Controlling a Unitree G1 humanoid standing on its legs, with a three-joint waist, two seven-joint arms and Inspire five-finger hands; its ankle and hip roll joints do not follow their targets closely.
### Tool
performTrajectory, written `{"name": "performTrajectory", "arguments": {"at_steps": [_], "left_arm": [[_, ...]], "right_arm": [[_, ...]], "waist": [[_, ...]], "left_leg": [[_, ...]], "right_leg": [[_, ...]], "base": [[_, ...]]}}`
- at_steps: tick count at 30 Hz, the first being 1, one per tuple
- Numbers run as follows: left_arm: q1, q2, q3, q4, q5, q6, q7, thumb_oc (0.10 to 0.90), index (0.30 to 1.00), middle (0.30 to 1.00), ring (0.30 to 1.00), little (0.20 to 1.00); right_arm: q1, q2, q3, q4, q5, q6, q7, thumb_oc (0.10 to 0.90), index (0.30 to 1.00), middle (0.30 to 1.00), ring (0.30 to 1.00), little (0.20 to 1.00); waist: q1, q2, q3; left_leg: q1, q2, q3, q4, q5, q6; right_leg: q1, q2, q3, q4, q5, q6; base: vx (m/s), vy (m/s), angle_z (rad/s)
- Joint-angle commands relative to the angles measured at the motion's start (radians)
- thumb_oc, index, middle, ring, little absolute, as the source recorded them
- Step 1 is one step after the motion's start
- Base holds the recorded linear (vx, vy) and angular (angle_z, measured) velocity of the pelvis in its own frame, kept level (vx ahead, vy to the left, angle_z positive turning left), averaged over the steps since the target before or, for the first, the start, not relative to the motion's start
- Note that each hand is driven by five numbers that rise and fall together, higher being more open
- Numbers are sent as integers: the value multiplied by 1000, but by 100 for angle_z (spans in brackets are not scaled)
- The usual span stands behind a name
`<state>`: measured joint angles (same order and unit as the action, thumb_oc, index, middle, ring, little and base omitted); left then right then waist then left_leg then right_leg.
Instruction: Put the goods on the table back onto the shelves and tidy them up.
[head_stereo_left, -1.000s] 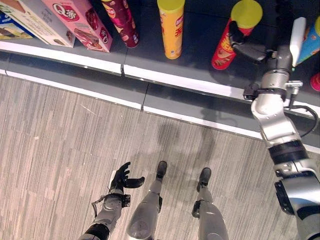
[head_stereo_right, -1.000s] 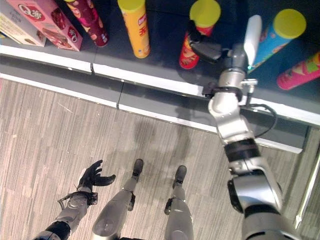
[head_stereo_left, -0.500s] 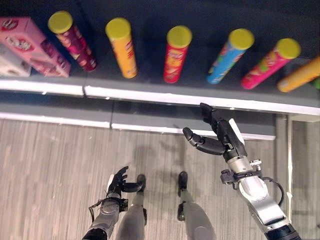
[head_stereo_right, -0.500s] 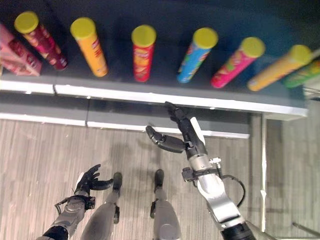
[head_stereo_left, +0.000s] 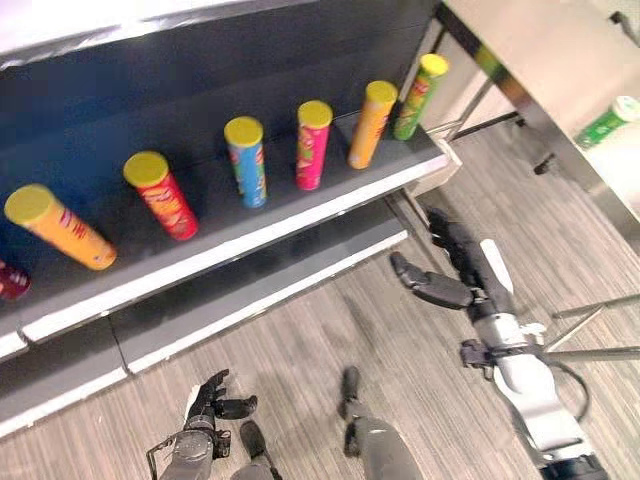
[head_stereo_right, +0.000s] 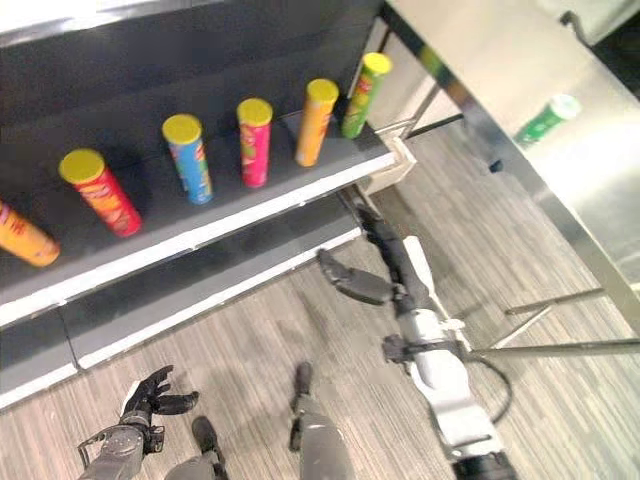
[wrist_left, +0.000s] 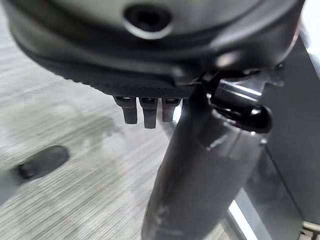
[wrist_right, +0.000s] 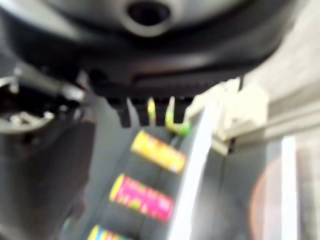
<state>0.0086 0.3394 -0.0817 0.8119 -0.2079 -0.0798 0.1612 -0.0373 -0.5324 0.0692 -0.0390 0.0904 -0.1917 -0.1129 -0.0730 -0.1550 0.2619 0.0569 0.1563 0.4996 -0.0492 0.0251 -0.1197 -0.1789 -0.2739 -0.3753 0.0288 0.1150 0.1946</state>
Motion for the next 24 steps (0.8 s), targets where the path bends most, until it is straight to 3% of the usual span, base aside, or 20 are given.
{"name": "performTrajectory", "arguments": {"at_steps": [1,5,6,7,8,9,12,14,16,18,21,24], "left_arm": [[-6,-8,-2,55,-14,-72,-16,800,900,900,900,900],[8,-22,7,68,-49,-67,-23,800,900,900,900,900],[11,-20,24,76,-54,-54,-34,800,900,900,900,900],[16,-17,18,93,-55,-70,-19,800,900,900,900,900],[72,-12,52,59,-63,-65,-40,800,900,900,900,900],[73,-12,51,57,-63,-64,-40,800,900,900,900,900],[113,-18,22,27,-64,-66,-63,800,900,900,900,900],[115,-14,-9,10,-55,-63,-83,800,900,900,900,900],[106,-18,-29,20,-46,-63,-87,800,900,900,900,900],[90,-21,-39,29,-46,-67,-86,800,900,900,900,900],[85,-22,-46,30,-39,-70,-90,800,900,900,900,900],[106,-35,-31,49,-31,-69,-92,800,900,900,900,900]], "right_arm": [[-79,-182,-202,-175,19,-94,-85,800,900,900,900,900],[-118,-276,-265,-176,100,-121,-107,800,900,900,900,900],[-147,-290,-260,-176,116,-122,-108,800,900,900,900,900],[-176,-306,-243,-157,111,-123,-116,800,900,900,900,900],[-199,-375,-284,-151,101,-124,-135,800,900,900,900,900],[-198,-376,-284,-151,101,-124,-135,800,900,900,900,900],[-240,-408,-310,-97,108,-125,-153,800,900,900,900,900],[-275,-427,-299,-72,109,-128,-164,800,900,900,900,900],[-298,-434,-284,-49,120,-130,-168,800,900,900,900,900],[-323,-440,-259,-21,141,-132,-170,800,900,900,900,900],[-353,-438,-231,-6,165,-128,-162,800,900,900,900,900],[-371,-428,-188,-1,178,-127,-135,800,900,900,900,900]], "waist": [[0,40,-77],[-26,65,-104],[-24,65,-112],[-13,56,-109],[43,25,-95],[41,26,-95],[62,15,-86],[80,16,-73],[102,35,-60],[119,58,-57],[141,89,-57],[145,110,-75]], "left_leg": [[58,151,-51,151,-121,-28],[83,292,-34,293,67,-93],[90,299,-36,325,90,-86],[82,282,-79,366,85,-62],[-15,166,-228,424,24,8],[-20,166,-231,431,20,10],[-82,94,-271,406,-45,42],[-153,15,-301,356,-99,65],[-213,-72,-354,271,-60,70],[-251,-128,-373,160,8,64],[-283,-159,-347,57,61,48],[-199,-158,-350,-14,92,74]], "right_leg": [[108,46,25,-68,-69,-1],[183,181,53,-108,-128,-68],[192,203,69,-112,-145,-81],[199,221,100,-114,-159,-95],[211,225,136,-116,-157,-110],[211,224,134,-116,-158,-109],[232,228,180,-116,-169,-108],[249,229,210,-116,-169,-107],[268,257,236,-116,-173,-104],[283,284,252,-116,-182,-105],[325,323,282,-116,-218,-116],[364,341,302,-116,-247,-127]], "base": [[196,-351,-199],[167,-361,-95],[151,-245,-75],[75,-331,-129],[23,-250,-151],[27,-244,-179],[101,-99,-91],[88,-33,-30],[119,-24,-26],[163,-25,-19],[215,-8,-15],[259,60,-58]]}}
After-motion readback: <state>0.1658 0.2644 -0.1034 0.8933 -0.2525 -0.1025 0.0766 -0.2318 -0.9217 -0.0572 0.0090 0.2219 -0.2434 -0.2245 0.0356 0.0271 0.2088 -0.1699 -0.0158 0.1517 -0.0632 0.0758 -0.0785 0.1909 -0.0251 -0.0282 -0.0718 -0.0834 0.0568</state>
